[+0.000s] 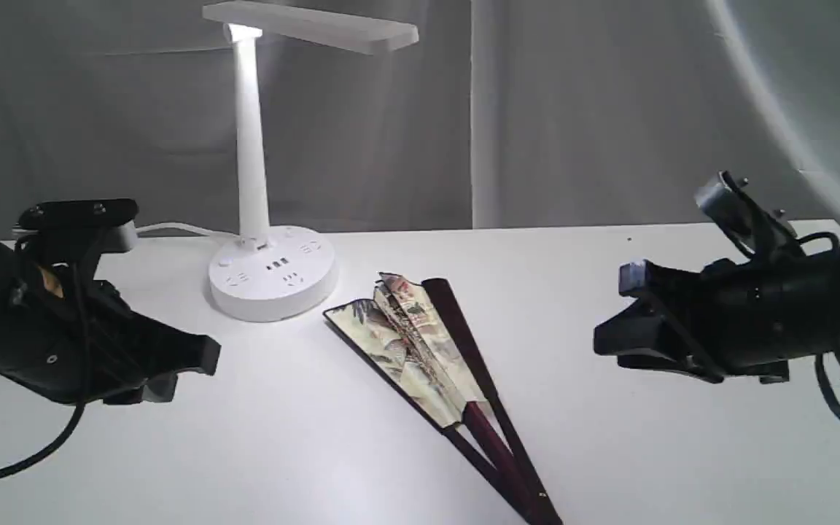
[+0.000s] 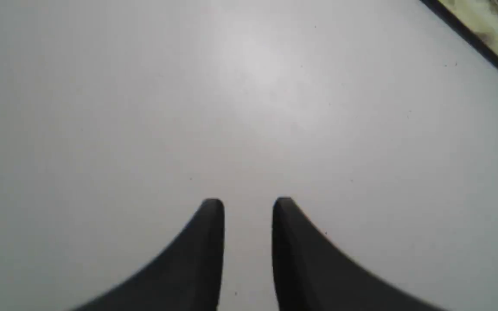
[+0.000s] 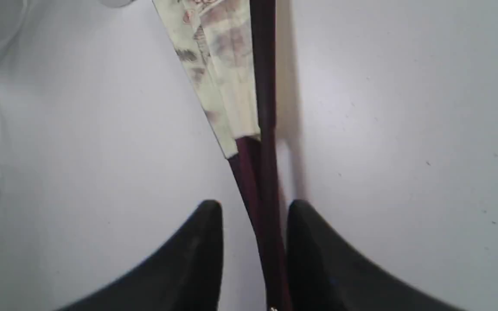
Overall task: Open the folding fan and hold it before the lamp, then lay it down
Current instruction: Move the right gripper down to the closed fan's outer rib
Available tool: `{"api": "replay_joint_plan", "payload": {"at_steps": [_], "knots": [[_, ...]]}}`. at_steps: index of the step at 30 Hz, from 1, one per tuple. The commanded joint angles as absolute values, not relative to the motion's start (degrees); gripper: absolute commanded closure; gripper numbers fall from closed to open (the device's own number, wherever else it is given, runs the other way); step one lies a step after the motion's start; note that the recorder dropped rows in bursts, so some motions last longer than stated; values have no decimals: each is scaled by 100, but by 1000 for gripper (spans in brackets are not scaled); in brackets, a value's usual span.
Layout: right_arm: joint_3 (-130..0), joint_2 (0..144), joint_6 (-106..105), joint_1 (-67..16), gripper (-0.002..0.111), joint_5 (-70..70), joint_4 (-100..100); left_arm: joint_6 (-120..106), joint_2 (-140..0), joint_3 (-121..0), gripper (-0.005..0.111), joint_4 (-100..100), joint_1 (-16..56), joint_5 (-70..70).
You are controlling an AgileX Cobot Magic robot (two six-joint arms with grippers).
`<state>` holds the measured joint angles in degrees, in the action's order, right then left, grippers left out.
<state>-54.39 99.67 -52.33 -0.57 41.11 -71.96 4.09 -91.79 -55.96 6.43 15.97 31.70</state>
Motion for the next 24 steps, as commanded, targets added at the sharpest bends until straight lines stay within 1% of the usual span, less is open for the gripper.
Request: {"api": "replay_joint_plan", "payload": {"at_steps": [1,4,7,10,13,16,18,20,21,22,24], "knots": [[-5473,10250,-5857,-69,82,4153,-8223,388,-9165,-5633,86,704,1631,2919],[-5473,10582,-6144,-82,82,4364,-9001,388,-9241,-5633,86,704,1631,2854],[-5473,10868,-6595,-158,82,4476,-9366,388,-9415,-5633,86,704,1631,2844],[-5473,11092,-7022,-328,82,4401,-9458,399,-9622,-5633,86,704,1631,2844],[-5482,11228,-7022,-412,82,4287,-9650,399,-9782,-5633,86,704,1631,2844],[-5698,11358,-6787,-461,81,4157,-9291,399,-9883,-5633,86,704,1631,2844],[-6019,11431,-6098,-470,75,4166,-8693,399,-9940,-5633,86,704,1631,2844],[-6371,11537,-5314,-483,66,4166,-8053,399,-9991,-5633,86,704,1631,2844],[-6503,11585,-5044,-483,63,4184,-7817,399,-10021,-5633,86,704,1631,2844],[-6686,11665,-4802,-507,60,4220,-7571,399,-10048,-5633,86,704,1631,2844],[-6903,11804,-4709,-537,60,4340,-7440,399,-10060,-5633,86,704,1631,2844]]}}
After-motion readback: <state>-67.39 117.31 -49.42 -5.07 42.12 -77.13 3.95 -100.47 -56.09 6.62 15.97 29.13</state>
